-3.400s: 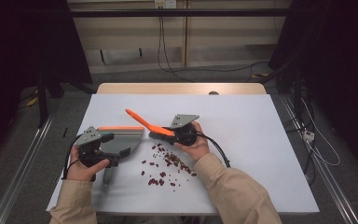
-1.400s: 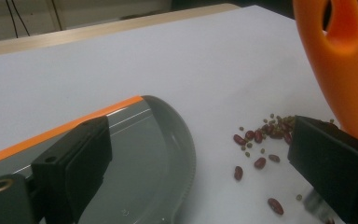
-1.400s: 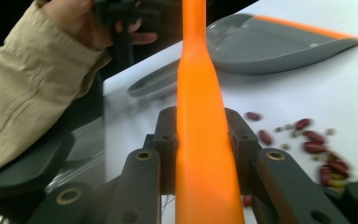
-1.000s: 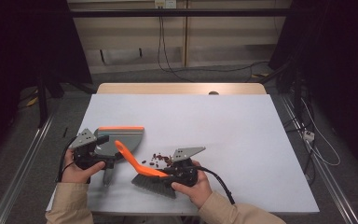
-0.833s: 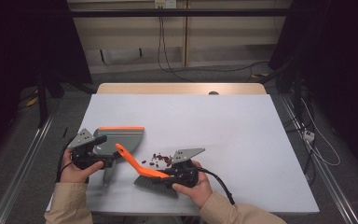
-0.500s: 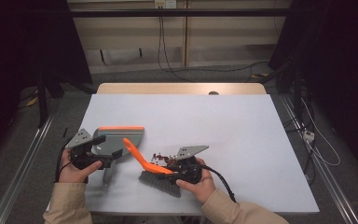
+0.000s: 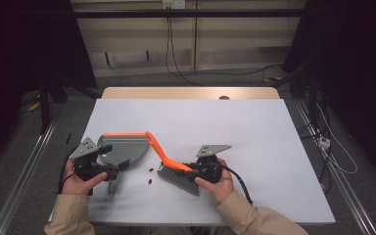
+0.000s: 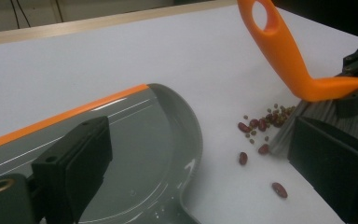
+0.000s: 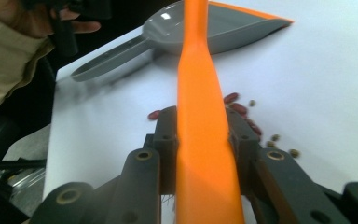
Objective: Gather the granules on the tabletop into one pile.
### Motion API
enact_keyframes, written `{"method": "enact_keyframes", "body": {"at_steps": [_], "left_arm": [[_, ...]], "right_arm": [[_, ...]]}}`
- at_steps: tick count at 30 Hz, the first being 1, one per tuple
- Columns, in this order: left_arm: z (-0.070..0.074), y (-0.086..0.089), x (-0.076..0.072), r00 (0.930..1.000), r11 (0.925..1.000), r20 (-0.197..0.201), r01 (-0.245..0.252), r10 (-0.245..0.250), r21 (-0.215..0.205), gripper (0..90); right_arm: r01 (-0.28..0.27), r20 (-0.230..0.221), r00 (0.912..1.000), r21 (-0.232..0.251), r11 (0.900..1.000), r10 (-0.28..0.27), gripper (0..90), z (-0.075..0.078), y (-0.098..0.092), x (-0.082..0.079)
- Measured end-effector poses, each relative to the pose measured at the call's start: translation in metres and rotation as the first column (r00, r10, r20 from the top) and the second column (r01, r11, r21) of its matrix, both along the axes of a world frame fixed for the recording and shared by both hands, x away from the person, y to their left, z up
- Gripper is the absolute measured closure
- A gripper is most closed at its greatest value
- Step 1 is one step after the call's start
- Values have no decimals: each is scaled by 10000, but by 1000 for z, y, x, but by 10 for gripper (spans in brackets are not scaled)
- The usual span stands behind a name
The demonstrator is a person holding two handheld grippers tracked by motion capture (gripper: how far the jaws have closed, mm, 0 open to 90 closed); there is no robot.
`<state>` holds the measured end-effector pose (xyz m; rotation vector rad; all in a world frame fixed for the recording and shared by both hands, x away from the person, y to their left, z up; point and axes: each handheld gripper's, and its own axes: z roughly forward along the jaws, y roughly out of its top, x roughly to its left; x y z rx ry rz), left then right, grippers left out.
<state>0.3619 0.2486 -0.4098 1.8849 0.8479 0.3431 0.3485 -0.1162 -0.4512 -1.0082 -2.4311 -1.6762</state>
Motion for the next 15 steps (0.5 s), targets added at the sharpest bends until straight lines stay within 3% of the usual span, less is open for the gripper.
{"method": "enact_keyframes", "body": {"at_steps": [7,11,15], "left_arm": [[1,4,-2,10000,10000,56,18,-18,-46,63],[2,8,-4,10000,10000,68,-29,29,21,63],[3,13,-6,9999,9999,114,-128,129,-35,63]], "right_arm": [[322,-211,9993,729,9968,-307,714,8,3,0],[478,-365,9984,1122,9925,-439,715,16,21,-6],[675,-506,9968,1169,9908,-619,714,13,45,-8]]}}
